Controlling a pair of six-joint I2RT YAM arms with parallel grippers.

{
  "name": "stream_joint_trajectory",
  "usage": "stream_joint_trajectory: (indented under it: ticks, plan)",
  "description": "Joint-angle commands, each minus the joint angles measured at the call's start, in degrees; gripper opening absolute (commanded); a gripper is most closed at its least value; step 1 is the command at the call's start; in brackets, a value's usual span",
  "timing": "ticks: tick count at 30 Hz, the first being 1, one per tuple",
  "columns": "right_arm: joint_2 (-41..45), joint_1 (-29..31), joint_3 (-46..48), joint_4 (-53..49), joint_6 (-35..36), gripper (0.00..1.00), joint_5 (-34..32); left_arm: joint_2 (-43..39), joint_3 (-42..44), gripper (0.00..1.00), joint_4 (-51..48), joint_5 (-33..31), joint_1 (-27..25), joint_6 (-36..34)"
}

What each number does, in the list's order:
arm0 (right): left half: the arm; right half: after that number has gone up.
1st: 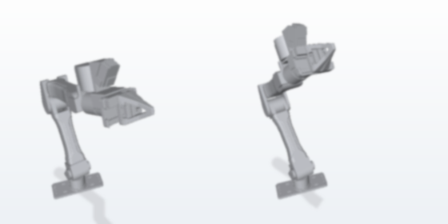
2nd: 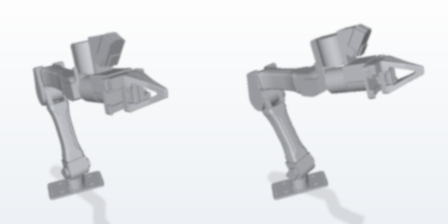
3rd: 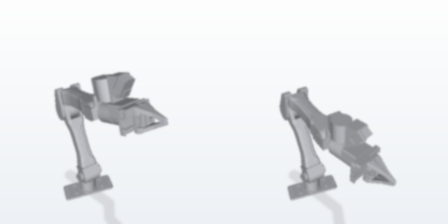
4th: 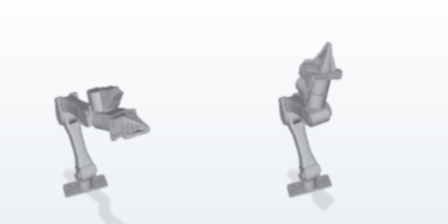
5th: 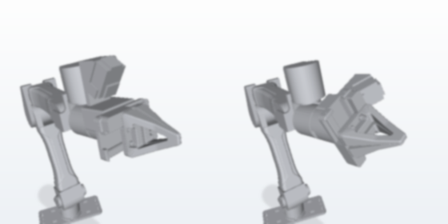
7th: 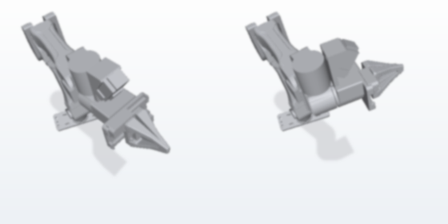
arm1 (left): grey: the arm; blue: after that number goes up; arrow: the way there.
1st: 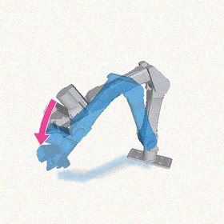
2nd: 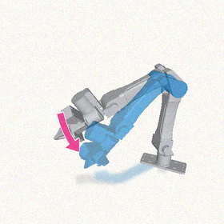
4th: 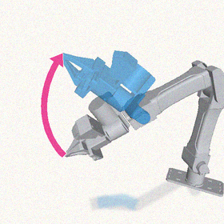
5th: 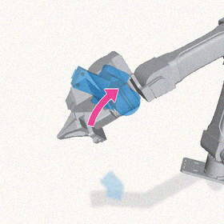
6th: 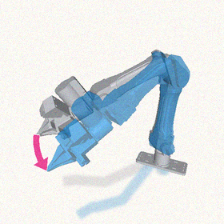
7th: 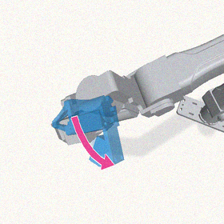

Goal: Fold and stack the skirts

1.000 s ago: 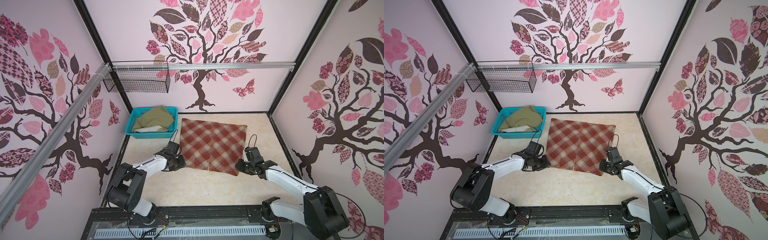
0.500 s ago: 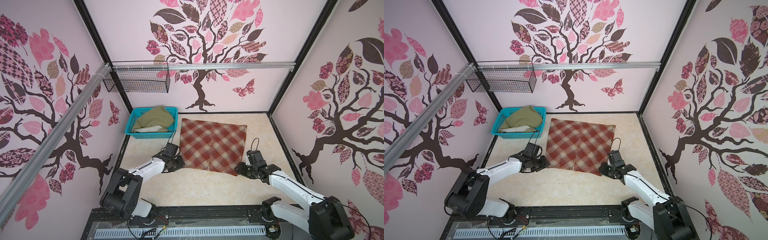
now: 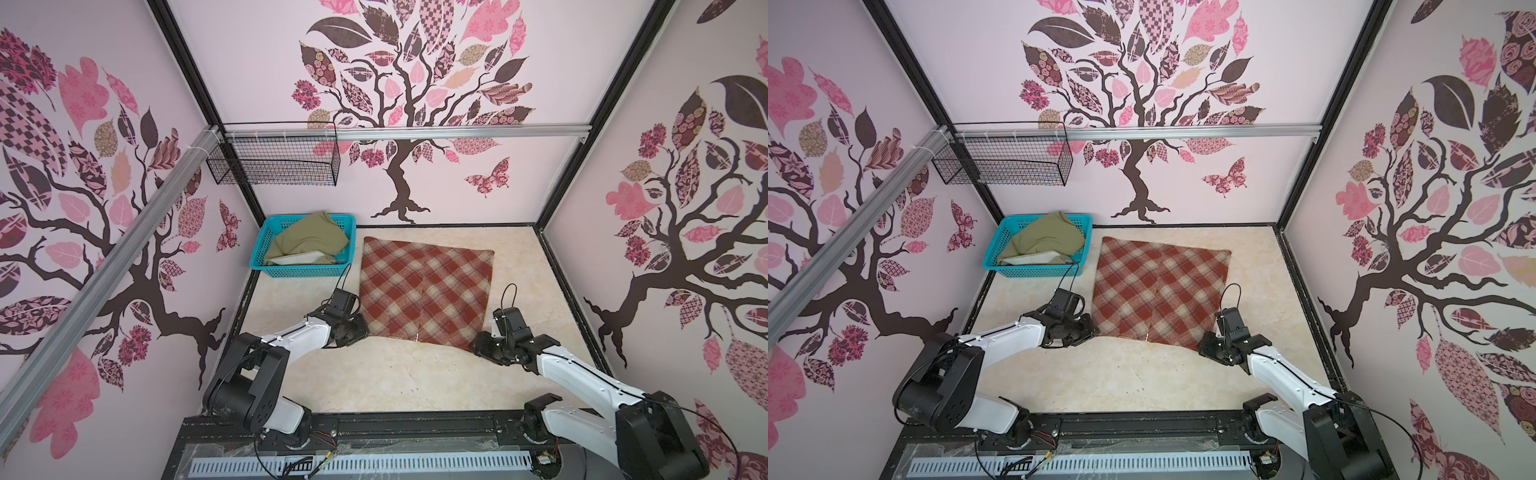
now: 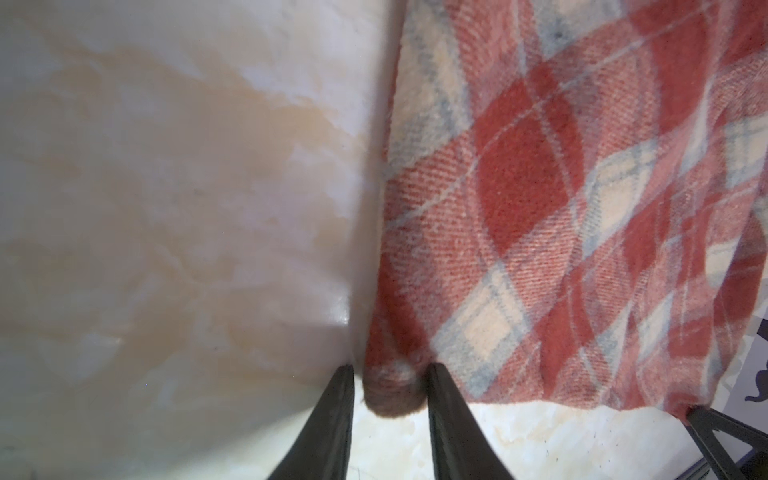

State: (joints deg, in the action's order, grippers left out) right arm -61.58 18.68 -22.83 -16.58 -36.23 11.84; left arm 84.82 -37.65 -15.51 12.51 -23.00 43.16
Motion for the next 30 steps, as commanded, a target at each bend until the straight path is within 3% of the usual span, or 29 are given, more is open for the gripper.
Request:
stream_joint_trajectory:
  ticks: [1,7,11,15,22,30]
  plan:
    - [-1.38,0.21,0.57,2.39,-0.78,0.47,0.36,1.86,1.48,0.31,1.81,-0.41,0.33,0.61]
    - [-2.94,0.17,1.99,5.72,-1.91,0.42,1.04,3.73,1.35,0.12,3.04,0.36,0.33,0.53]
    - [-3.27,0.2,2.5,6.49,-2.31,0.24,1.8,3.46,1.26,0.01,2.94,0.55,0.41,0.09]
    - [-2.53,0.22,2.44,6.48,-2.77,0.0,2.39,2.27,1.1,0.0,2.42,0.32,0.42,-0.22]
    - [1.17,0.13,-5.8,0.75,-2.04,0.0,1.97,-5.41,-3.54,0.0,-3.31,-1.41,1.02,-1.0]
    - [-0.2,-1.56,-26.27,-4.8,5.04,0.0,-1.24,-12.53,-19.85,0.0,-10.62,1.83,7.89,-3.54]
